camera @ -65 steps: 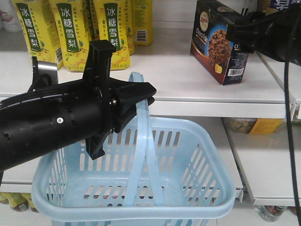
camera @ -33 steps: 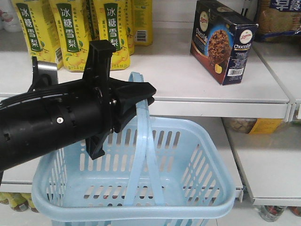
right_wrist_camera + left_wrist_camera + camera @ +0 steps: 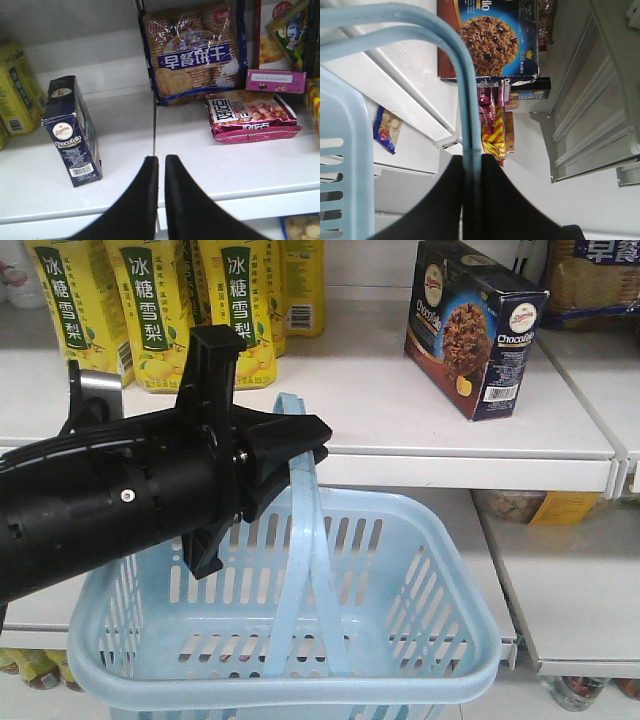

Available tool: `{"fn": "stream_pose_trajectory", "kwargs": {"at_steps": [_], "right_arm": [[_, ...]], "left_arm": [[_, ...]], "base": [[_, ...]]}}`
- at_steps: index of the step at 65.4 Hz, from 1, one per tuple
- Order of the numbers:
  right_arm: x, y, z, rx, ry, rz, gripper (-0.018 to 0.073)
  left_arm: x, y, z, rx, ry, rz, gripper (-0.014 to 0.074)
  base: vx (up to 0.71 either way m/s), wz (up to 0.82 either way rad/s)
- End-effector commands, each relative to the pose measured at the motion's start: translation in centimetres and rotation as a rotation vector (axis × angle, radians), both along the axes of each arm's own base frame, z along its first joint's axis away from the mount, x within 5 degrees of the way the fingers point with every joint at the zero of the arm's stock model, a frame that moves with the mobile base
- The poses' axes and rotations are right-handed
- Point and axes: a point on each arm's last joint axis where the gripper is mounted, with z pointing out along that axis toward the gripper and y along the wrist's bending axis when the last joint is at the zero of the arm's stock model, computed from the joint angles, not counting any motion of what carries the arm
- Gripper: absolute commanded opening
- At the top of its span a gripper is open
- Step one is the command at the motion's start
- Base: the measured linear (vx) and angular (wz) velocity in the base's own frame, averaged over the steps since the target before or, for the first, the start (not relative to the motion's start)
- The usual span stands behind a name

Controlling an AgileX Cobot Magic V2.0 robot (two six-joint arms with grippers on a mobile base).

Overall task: Left arm holds basket, right arm returns cookies
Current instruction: 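Withdraw the open right gripper back from the shelf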

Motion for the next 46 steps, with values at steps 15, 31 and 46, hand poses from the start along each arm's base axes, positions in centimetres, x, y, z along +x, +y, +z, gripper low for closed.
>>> {"fn": "stream_pose_trajectory", "kwargs": {"at_steps": [15, 31, 46], "right_arm": [[-4.7, -1.6, -2.6, -0.031, -0.08, 0.065, -0.0011], [-6.3, -2.2, -7.1, -0.018, -0.061, 0.076, -0.0011], [-6.6, -2.1, -8.3, 0.011, -0.03, 0.094, -0.0011]], "left_arm": [[-0.2, 0.7, 2.3, -0.036, -0.065, 0.025, -0.0003], [-0.2, 0.7, 2.3, -0.036, -0.065, 0.025, -0.0003], [-0.2, 0.7, 2.3, -0.036, -0.065, 0.025, -0.0003]], "base": [[0.0, 0.0], [0.0, 0.0], [0.0, 0.0]]}}
